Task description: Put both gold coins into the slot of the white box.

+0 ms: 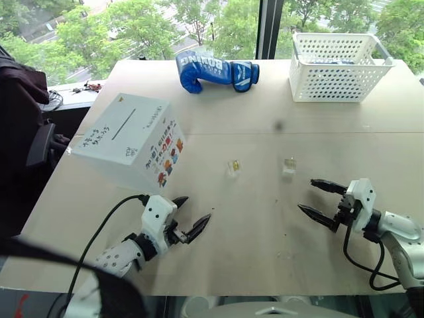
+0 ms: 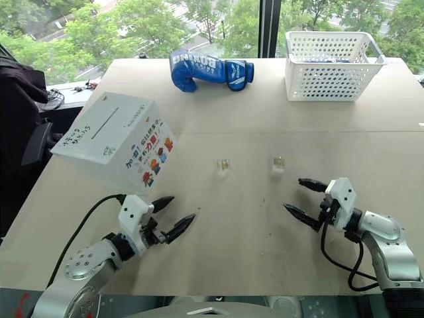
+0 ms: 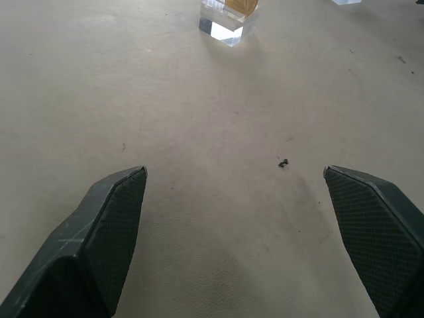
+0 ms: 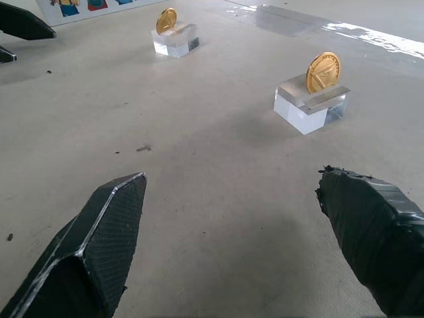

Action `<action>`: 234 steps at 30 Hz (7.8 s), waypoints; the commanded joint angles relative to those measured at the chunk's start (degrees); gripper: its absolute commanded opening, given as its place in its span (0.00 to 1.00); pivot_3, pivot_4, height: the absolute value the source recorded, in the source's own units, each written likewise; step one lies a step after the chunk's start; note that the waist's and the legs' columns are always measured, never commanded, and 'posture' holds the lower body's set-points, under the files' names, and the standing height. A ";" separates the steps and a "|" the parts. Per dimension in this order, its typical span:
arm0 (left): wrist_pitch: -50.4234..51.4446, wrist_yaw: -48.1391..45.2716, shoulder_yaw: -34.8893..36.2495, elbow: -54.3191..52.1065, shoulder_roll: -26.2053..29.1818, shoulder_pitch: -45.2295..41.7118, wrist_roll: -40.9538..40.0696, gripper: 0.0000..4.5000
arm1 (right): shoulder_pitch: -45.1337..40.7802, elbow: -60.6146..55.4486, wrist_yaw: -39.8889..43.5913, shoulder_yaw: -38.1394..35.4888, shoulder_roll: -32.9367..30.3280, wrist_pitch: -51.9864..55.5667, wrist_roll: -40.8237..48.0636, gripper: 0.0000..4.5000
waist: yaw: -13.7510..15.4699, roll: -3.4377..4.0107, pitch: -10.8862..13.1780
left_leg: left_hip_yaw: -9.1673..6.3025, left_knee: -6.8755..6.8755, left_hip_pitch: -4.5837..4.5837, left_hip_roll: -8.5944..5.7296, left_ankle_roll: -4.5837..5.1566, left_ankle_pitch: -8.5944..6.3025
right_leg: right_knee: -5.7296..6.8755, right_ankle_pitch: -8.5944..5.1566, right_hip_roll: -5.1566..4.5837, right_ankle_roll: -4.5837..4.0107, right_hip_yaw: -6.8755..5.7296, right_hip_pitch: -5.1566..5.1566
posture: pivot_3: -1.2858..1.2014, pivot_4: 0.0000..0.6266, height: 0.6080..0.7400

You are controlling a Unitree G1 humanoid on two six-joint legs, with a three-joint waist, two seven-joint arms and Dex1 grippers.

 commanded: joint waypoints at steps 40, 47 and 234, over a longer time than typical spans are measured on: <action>-0.10 -5.74 4.91 -7.72 -1.12 -11.09 -9.94 1.00 | -12.54 -3.38 -29.17 6.70 14.65 5.34 -12.30 0.40 | -0.45 0.08 0.02 | -0.05 -0.04 -0.03 0.01 -0.02 0.01 | -0.01 0.00 0.06 -0.01 -0.02 -0.07 | 0.52 0.24 0.85; -0.33 -5.79 4.38 -7.41 -1.38 -11.24 -9.04 1.00 | -12.27 -4.25 -28.68 8.06 13.91 8.76 -13.01 0.01 | -0.46 0.08 0.02 | -0.06 -0.03 -0.01 0.01 -0.03 0.02 | 0.00 0.00 0.08 -0.01 -0.02 -0.07 | 0.52 0.24 0.85; 41.66 23.31 33.66 0.26 19.77 -29.71 -27.67 0.29 | -44.56 -11.30 -3.36 10.14 9.21 30.05 22.17 0.97 | -2.91 -0.06 0.16 | 0.40 0.21 -0.81 0.27 -0.18 0.10 | 0.76 0.25 -0.32 -0.37 -1.00 -1.35 | 0.52 0.24 0.85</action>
